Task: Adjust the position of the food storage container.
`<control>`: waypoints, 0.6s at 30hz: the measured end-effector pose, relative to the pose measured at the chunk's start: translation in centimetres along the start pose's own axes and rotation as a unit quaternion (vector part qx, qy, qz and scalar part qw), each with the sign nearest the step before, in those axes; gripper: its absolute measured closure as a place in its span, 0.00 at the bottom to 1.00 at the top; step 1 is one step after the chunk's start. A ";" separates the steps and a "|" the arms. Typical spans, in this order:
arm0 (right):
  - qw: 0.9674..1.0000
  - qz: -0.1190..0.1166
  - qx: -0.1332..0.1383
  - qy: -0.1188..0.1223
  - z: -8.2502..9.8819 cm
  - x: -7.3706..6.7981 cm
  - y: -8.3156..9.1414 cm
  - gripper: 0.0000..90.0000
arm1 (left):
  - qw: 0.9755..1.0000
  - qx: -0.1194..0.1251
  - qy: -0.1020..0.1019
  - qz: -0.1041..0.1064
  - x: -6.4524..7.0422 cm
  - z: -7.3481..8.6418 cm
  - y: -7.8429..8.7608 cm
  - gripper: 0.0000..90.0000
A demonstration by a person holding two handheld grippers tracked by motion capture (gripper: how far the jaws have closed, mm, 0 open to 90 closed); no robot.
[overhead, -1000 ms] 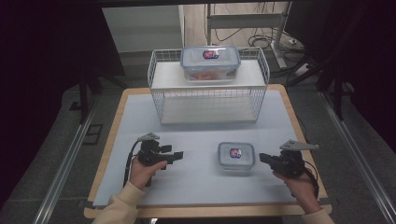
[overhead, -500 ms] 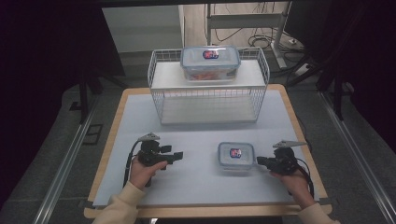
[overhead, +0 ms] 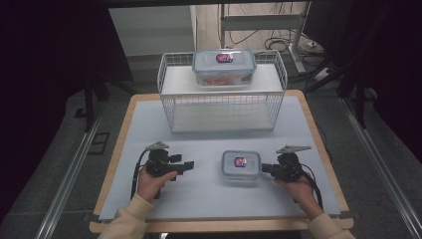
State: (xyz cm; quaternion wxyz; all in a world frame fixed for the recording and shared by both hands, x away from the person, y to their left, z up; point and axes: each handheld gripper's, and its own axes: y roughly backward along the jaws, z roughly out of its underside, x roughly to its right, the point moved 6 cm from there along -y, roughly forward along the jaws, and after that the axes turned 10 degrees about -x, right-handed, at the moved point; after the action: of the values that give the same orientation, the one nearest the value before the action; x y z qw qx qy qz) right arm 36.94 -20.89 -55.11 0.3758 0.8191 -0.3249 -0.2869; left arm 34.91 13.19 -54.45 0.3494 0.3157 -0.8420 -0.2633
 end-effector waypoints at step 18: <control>1.000 -0.013 -0.004 0.016 -2.3 -2.0 -2.9 1.00 | 1.000 -0.001 0.005 -0.001 -0.2 0.1 -0.1 0.30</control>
State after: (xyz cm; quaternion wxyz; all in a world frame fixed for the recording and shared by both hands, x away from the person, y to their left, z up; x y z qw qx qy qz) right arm 38.29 -16.90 -55.74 0.3807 0.8261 -0.3068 -0.2804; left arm 34.98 13.26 -54.64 0.3536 0.3179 -0.8395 -0.2629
